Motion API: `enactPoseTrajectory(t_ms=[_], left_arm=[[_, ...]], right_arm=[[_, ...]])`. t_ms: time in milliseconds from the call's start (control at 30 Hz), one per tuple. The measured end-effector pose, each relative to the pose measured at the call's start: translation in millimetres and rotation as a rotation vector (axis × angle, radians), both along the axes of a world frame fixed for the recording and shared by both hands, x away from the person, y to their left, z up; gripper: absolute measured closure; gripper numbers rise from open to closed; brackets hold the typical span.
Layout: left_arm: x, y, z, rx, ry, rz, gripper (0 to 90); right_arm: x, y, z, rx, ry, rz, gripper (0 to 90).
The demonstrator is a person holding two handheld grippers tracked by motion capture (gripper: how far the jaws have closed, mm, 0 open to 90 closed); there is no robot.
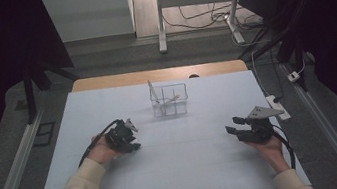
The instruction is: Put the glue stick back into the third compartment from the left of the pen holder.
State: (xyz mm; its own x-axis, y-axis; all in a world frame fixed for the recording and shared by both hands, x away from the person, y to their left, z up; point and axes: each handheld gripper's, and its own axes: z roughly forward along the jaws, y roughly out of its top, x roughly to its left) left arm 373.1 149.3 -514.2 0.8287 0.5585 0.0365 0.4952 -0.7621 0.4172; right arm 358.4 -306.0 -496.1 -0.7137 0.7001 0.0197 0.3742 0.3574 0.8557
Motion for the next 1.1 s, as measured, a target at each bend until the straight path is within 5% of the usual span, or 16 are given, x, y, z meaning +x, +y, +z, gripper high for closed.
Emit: enactPoseTrajectory(t_ms=[100, 300, 567, 1100], left_arm=[[-0.4, 1.7, 3.3, -0.02, -0.019, 0.018, 64.9], [-4.8, 7.3, 17.6, -0.124, -0.072, 0.058, 65.2], [-11.9, 9.6, 33.4, -0.221, -0.132, 0.056, 65.3], [-13.1, 13.5, 37.7, -0.244, -0.155, 0.075, 65.3]], right_arm=[[0.1, -0.1, -0.2, 0.0, 0.002, 0.0, 47.4], [0.4, 0.1, -1.1, -0.001, 0.006, 0.003, 47.3], [0.4, 2.1, -2.9, -0.01, 0.017, 0.011, 47.3], [-0.1, 10.8, -9.7, -0.055, 0.034, 0.033, 46.4]])
